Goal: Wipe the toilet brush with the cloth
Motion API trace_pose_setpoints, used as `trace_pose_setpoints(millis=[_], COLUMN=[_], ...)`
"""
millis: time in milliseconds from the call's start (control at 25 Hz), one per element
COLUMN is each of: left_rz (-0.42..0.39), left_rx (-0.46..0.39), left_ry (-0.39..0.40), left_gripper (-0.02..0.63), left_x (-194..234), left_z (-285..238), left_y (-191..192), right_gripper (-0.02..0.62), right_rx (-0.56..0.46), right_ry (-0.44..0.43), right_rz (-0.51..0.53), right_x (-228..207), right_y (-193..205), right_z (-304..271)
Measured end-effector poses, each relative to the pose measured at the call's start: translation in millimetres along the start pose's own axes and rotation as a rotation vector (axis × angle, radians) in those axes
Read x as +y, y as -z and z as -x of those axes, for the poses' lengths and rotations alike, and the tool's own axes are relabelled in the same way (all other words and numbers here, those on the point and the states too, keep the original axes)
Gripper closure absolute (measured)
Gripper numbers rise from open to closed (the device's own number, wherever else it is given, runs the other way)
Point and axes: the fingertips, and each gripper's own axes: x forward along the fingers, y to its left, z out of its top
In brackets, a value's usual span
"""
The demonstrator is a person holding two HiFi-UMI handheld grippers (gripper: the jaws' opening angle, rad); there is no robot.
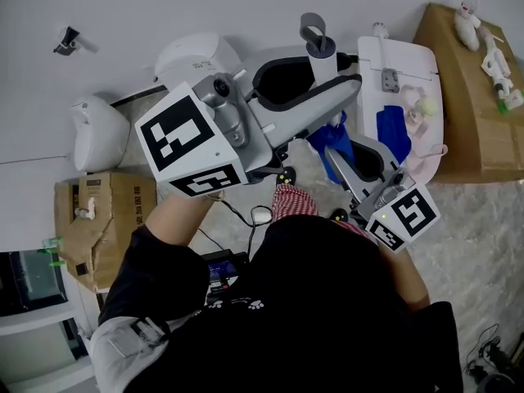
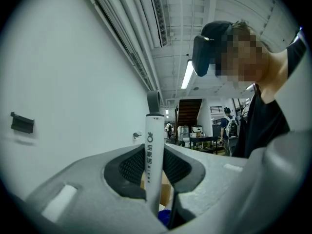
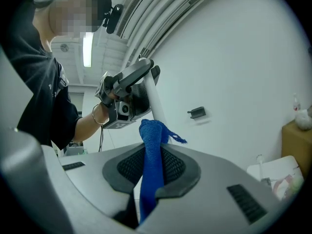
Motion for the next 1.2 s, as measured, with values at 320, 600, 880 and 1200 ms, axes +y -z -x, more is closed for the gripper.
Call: trace_pose_setpoints(millis=[320,600,880,1200], left_rz=[-0.017,-0.011,-0.019,-0.035], left_rx=[0.053,0.064,0.044,0.039], left_ry=[0.019,0.024,0.028,0.042], left_gripper=[0.515,0.515,0.515,0.515], left_x=[-1.3,-3.0,-7.9,-10.7], left_z=[-0.7,-4.9,-1.7,-2.6], left_y=[9.1,13.3,3.5,-1.0], right_gripper=[0.532,0.532,0.532,0.532], right_rx=[0.039,0.051,0.056,0.067], right_ry=[-0.015,-0.027,-0.019,-0.007], right_rz=[-0.008,-0.021,-0.024,-0.02], right_x=[-3.6,-2.8,-0.1,-2.2], right_y=[12.2,18.4,20.3,25.8], right_z=[-5.0,-5.9,-5.6,-5.9])
